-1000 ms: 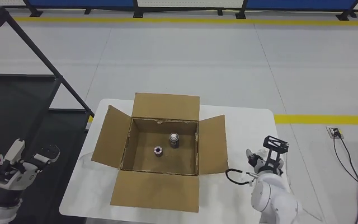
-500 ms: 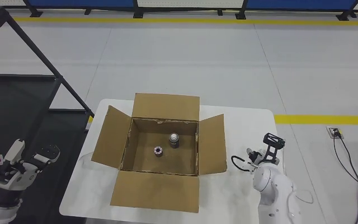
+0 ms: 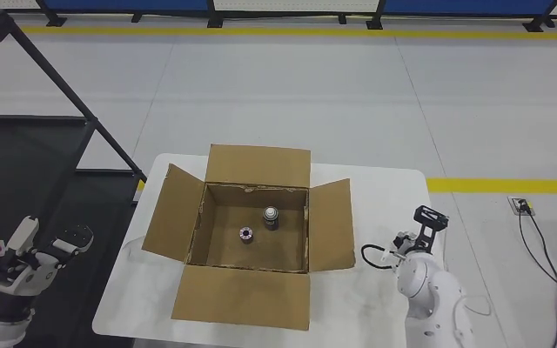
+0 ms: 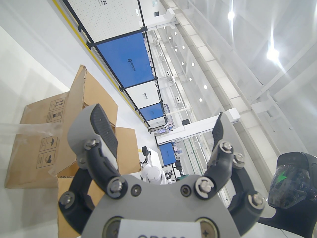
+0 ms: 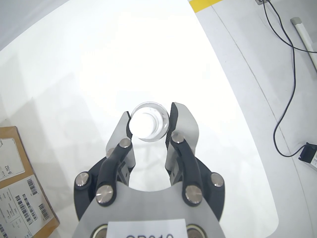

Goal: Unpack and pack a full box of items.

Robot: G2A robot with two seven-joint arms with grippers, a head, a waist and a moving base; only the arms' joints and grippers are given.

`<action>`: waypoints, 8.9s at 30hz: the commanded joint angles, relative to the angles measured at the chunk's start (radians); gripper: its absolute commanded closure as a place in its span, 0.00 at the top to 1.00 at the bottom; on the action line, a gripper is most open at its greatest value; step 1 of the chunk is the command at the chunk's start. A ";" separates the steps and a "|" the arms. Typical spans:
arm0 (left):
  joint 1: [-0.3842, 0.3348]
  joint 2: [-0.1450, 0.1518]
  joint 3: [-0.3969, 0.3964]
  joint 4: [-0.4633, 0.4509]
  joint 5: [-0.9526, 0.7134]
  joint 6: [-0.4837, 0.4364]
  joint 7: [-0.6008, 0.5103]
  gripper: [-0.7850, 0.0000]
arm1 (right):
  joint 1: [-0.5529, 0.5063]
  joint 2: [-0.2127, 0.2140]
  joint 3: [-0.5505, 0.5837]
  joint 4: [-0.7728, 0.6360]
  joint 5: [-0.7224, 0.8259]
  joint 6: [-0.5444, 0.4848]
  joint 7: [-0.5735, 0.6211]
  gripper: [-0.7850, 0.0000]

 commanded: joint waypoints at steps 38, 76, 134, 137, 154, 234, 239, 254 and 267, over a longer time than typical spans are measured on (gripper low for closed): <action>0.000 0.000 0.000 0.000 0.000 0.000 0.000 1.00 | 0.313 -0.060 -0.669 0.034 0.051 -0.370 0.338 0.00; -0.002 0.003 -0.004 0.009 0.053 -0.001 0.019 1.00 | 0.254 -0.068 -0.625 0.106 0.139 -0.302 0.170 1.00; -0.160 0.054 0.529 -0.004 0.586 0.089 -0.063 1.00 | 0.146 0.062 -0.130 0.017 1.265 -0.611 0.356 1.00; -0.183 0.054 0.548 0.010 0.574 0.111 -0.067 1.00 | 0.207 0.064 -0.184 0.094 1.265 -0.594 0.350 1.00; -0.245 0.056 0.593 0.097 0.512 0.196 -0.033 1.00 | 0.360 0.065 -0.423 0.304 1.077 -0.558 0.183 1.00; -0.243 0.171 0.407 0.333 0.317 0.107 -0.750 1.00 | 0.788 0.062 -0.434 1.084 1.295 -0.582 -0.317 1.00; -0.247 0.175 0.402 0.328 0.243 0.163 -0.728 1.00 | 0.834 0.061 -0.425 1.174 1.351 -0.684 -0.248 1.00; -0.231 0.179 0.387 0.247 0.090 0.238 -0.552 1.00 | 0.839 0.078 -0.402 1.155 1.439 -0.862 -0.094 1.00; -0.191 0.167 0.396 0.090 0.105 0.230 -0.157 1.00 | 0.738 0.124 -0.367 0.857 1.408 -0.783 -0.010 1.00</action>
